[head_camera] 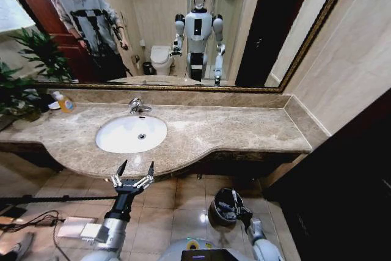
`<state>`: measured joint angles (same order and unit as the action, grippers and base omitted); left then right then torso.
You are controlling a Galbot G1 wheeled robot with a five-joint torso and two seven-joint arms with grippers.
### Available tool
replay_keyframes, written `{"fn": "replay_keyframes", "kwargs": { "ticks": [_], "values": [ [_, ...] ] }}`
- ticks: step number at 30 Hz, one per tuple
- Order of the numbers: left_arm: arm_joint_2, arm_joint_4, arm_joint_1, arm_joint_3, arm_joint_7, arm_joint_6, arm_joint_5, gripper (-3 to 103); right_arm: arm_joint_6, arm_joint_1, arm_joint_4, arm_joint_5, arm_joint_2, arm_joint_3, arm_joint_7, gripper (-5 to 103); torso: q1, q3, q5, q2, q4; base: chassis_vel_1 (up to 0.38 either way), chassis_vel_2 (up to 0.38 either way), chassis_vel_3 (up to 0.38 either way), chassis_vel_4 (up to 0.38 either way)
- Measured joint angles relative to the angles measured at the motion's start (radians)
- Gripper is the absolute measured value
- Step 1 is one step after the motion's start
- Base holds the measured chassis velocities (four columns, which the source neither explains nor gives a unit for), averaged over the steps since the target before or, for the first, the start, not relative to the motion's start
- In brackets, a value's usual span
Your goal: Pick up the trash from the sink and place it in the trash bin.
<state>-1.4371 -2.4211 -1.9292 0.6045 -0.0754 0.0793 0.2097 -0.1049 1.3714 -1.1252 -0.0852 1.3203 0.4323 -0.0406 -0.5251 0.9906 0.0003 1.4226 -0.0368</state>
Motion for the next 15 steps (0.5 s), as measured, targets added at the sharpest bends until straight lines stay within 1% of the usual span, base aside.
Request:
{"fn": "replay_keyframes", "kwargs": {
  "ticks": [1, 4, 5, 6, 8, 9, 15],
  "values": [
    [0.000, 0.000, 0.000, 0.000, 0.000, 0.000, 0.000, 100, 0.000, 0.000, 0.000, 0.000, 0.000, 0.000, 0.000, 0, 0.000, 0.000, 0.0000, 0.000, 0.0000, 0.000, 0.000, 0.000, 0.000],
    [0.000, 0.000, 0.000, 0.000, 0.000, 0.000, 0.000, 100, 0.016, -0.050, 0.085, 0.026, 0.004, -0.010, -0.014, 0, 0.000, 0.000, -0.0004, 0.000, 0.0000, 0.000, 0.000, 0.000, 0.000],
    [0.000, 0.000, 0.000, 0.000, 0.000, 0.000, 0.000, 100, 0.023, -0.078, 0.135, 0.042, 0.007, -0.015, -0.029, 0, 0.000, 0.000, -0.0003, 0.000, 0.0001, 0.000, 0.000, 0.000, 0.000],
    [0.000, 0.000, 0.000, 0.000, 0.000, 0.000, 0.000, 100, 0.023, -0.078, 0.135, 0.042, 0.007, -0.015, -0.029, 0, 0.000, 0.000, -0.0003, 0.000, 0.0001, 0.000, 0.000, 0.000, 0.000],
    [0.000, 0.000, 0.000, 0.000, 0.000, 0.000, 0.000, 100, 0.023, -0.108, 0.188, 0.056, 0.010, -0.017, -0.041, 0, 0.000, 0.000, -0.0003, 0.000, 0.0000, 0.000, 0.000, 0.000, 0.000],
    [0.000, 0.000, 0.000, 0.000, 0.000, 0.000, 0.000, 100, 0.017, -0.137, 0.243, 0.068, 0.015, -0.019, -0.048, 0, 0.000, 0.000, -0.0003, 0.000, 0.0000, 0.000, 0.000, 0.000, 0.000],
    [0.000, 0.000, 0.000, 0.000, 0.000, 0.000, 0.000, 100, 0.003, -0.194, 0.342, 0.089, 0.026, -0.025, -0.071, 0, 0.000, 0.000, -0.0004, 0.000, 0.0000, 0.000, 0.000, 0.000, 0.000]
  ]
}}
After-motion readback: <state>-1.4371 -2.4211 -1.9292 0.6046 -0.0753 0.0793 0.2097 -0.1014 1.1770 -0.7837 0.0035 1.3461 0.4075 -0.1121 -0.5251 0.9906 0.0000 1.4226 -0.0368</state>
